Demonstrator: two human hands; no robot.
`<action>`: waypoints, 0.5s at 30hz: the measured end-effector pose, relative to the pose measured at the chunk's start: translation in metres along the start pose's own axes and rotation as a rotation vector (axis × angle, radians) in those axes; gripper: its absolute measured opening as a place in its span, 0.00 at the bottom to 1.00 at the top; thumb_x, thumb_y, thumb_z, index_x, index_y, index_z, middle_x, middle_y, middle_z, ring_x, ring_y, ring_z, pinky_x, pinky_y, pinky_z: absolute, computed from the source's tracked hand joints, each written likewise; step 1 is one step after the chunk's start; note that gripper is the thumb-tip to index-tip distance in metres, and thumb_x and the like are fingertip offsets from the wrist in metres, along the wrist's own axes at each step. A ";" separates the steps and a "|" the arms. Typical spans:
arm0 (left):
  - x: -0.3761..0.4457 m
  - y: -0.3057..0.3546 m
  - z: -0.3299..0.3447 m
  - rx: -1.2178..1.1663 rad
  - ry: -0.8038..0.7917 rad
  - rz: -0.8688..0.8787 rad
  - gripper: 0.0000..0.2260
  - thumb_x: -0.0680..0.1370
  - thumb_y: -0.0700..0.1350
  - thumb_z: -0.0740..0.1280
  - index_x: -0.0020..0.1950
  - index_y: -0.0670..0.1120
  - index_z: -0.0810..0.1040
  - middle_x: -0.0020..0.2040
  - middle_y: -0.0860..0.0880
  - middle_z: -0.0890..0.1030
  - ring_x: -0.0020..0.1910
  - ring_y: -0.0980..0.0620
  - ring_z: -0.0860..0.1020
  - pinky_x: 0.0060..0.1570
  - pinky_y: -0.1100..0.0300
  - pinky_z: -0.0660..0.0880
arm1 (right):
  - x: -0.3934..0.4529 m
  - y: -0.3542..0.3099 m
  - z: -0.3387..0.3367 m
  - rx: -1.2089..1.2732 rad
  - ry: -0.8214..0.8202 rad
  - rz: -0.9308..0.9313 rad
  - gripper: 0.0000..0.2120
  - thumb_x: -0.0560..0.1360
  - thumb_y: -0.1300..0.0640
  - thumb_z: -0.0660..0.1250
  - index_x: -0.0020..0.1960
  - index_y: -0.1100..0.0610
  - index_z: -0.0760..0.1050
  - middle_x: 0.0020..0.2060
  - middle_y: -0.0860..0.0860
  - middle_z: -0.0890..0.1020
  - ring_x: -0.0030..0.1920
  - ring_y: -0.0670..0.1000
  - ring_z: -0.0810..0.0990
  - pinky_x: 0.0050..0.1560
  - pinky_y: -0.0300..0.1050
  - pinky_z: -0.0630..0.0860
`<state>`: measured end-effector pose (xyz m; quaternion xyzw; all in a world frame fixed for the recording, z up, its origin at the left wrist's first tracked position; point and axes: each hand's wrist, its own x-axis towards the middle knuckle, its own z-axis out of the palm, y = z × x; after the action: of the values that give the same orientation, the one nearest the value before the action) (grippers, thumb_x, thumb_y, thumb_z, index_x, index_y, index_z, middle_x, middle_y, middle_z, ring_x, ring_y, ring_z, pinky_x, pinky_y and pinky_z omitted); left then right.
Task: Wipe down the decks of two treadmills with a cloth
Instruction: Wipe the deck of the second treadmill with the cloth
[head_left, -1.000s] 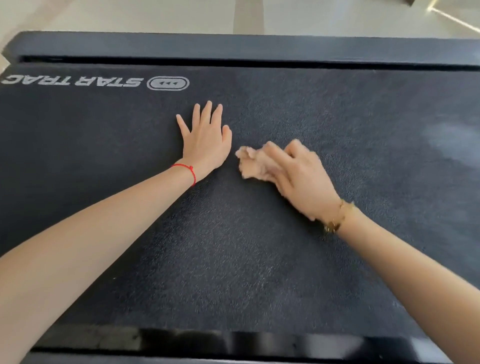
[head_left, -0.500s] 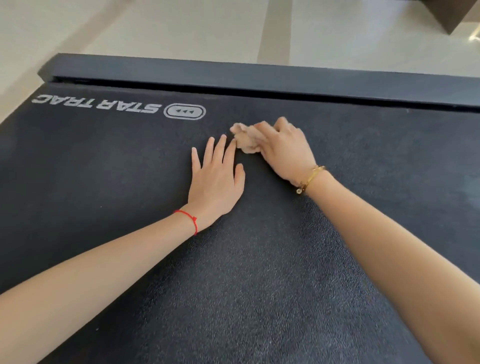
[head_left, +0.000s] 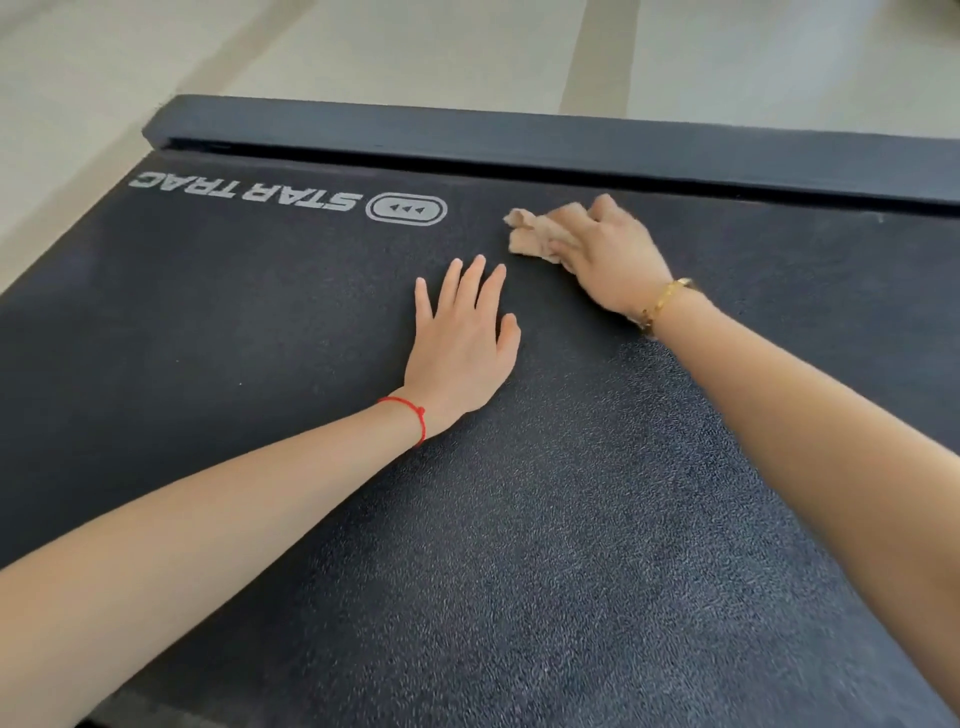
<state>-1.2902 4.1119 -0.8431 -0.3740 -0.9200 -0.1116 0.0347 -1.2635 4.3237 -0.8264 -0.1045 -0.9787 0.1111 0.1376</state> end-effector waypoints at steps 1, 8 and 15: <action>0.001 0.000 -0.001 -0.017 -0.001 -0.001 0.25 0.83 0.51 0.52 0.80 0.47 0.57 0.80 0.47 0.57 0.80 0.47 0.51 0.76 0.39 0.47 | -0.006 0.006 -0.004 -0.016 0.014 0.004 0.17 0.81 0.51 0.60 0.67 0.55 0.71 0.54 0.63 0.73 0.51 0.65 0.76 0.53 0.56 0.73; 0.001 -0.002 -0.002 -0.077 -0.004 -0.020 0.24 0.83 0.51 0.54 0.79 0.48 0.59 0.80 0.47 0.58 0.79 0.47 0.52 0.76 0.39 0.47 | -0.055 0.054 -0.031 0.023 0.075 0.232 0.18 0.81 0.49 0.61 0.67 0.56 0.71 0.52 0.65 0.73 0.50 0.67 0.76 0.54 0.58 0.74; -0.001 -0.001 -0.003 -0.071 0.008 -0.012 0.24 0.83 0.51 0.54 0.79 0.47 0.59 0.80 0.47 0.57 0.79 0.47 0.52 0.76 0.40 0.46 | -0.114 -0.005 -0.031 0.083 0.059 0.010 0.17 0.80 0.49 0.62 0.65 0.56 0.73 0.46 0.59 0.73 0.44 0.62 0.76 0.48 0.56 0.75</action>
<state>-1.2899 4.1098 -0.8402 -0.3691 -0.9176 -0.1459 0.0242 -1.1481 4.2977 -0.8238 -0.1068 -0.9682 0.1494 0.1700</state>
